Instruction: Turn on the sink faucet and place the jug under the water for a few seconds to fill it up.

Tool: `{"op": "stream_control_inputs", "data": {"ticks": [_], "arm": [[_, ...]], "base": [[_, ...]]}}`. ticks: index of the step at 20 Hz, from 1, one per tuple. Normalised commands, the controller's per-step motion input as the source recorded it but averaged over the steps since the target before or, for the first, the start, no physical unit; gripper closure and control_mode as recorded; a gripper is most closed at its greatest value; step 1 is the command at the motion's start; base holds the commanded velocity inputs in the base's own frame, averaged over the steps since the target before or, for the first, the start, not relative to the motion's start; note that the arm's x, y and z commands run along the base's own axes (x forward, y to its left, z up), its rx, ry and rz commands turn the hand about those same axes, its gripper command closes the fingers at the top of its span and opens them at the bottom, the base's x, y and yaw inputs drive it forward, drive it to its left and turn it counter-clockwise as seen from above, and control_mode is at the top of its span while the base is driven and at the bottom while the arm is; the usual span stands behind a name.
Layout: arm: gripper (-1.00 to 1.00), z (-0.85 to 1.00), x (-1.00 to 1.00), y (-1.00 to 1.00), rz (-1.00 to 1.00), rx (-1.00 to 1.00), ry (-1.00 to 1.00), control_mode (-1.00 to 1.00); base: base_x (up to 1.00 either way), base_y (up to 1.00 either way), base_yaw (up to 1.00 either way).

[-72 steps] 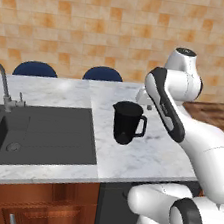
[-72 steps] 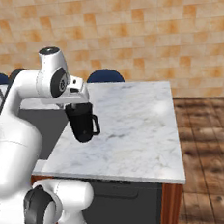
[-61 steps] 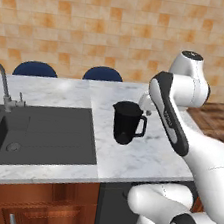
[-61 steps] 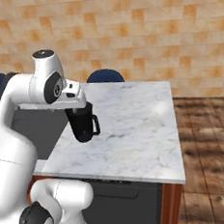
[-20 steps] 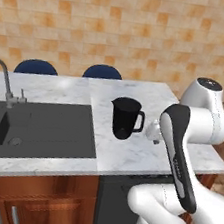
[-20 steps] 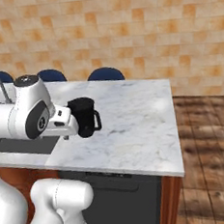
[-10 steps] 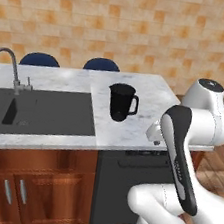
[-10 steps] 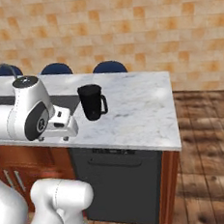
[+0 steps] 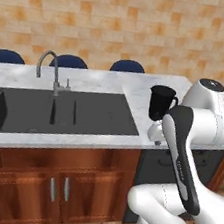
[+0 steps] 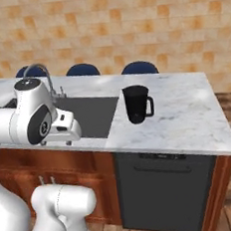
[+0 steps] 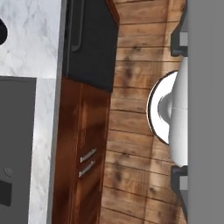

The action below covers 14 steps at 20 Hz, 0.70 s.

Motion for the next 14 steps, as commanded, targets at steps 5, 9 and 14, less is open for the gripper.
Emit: {"op": "stream_control_inputs", "data": {"ticks": [5, 9, 14], "arm": [[-1.0, 0.0, 0.0, 0.0, 0.0, 0.0, 0.0, 1.0], [-1.0, 0.0, 0.0, 0.0, 0.0, 0.0, 0.0, 1.0], [-1.0, 0.0, 0.0, 0.0, 0.0, 0.0, 0.0, 1.0]], "base": [[0.0, 0.9, 0.0], [0.07, 0.65, 0.0], [0.27, 0.09, 0.0]]}}
